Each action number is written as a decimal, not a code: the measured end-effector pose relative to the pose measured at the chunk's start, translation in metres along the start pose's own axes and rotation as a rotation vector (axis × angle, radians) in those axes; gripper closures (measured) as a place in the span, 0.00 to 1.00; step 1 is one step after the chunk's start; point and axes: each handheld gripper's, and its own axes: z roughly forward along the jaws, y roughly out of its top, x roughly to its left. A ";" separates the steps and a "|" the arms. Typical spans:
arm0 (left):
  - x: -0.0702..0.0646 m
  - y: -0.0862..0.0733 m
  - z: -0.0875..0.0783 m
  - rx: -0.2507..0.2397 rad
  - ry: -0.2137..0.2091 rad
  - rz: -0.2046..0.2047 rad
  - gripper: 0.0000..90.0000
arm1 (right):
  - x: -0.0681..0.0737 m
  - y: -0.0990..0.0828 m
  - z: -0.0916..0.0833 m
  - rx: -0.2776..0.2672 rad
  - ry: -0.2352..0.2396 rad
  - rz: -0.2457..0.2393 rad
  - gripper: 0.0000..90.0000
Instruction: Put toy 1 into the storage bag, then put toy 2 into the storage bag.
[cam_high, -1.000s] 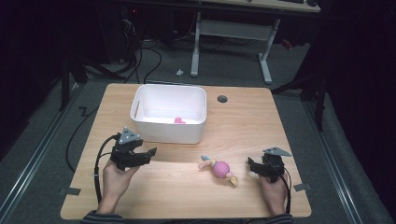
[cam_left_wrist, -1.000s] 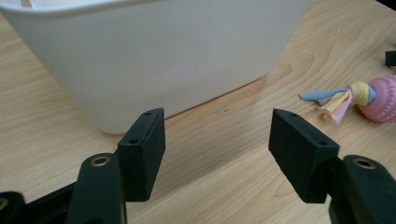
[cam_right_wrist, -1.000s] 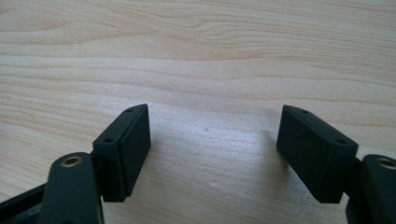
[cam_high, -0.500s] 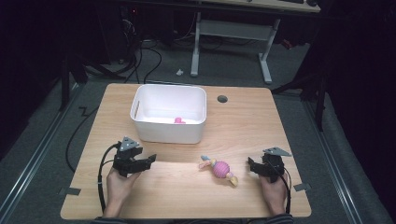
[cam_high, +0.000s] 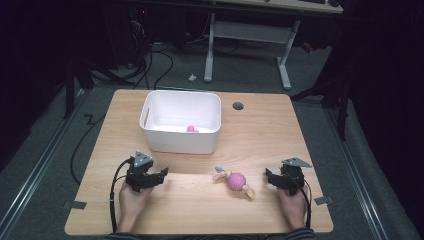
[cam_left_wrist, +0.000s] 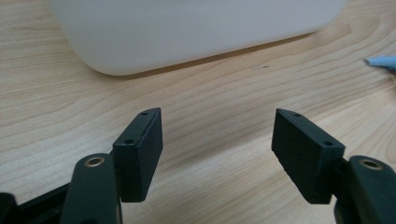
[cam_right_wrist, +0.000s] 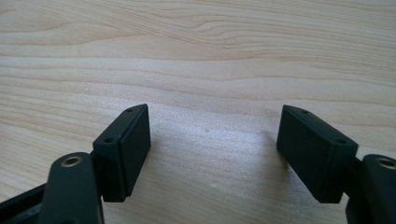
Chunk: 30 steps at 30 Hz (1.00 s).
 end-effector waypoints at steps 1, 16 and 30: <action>0.001 0.000 0.001 0.003 0.006 0.001 0.38 | 0.000 0.000 0.000 0.000 0.000 0.000 0.29; 0.006 -0.004 0.023 0.022 0.029 -0.010 0.37 | 0.000 0.001 0.001 0.001 -0.001 0.003 0.29; -0.001 -0.001 0.030 0.035 0.071 0.048 0.33 | 0.000 0.003 0.002 0.021 0.021 -0.013 0.25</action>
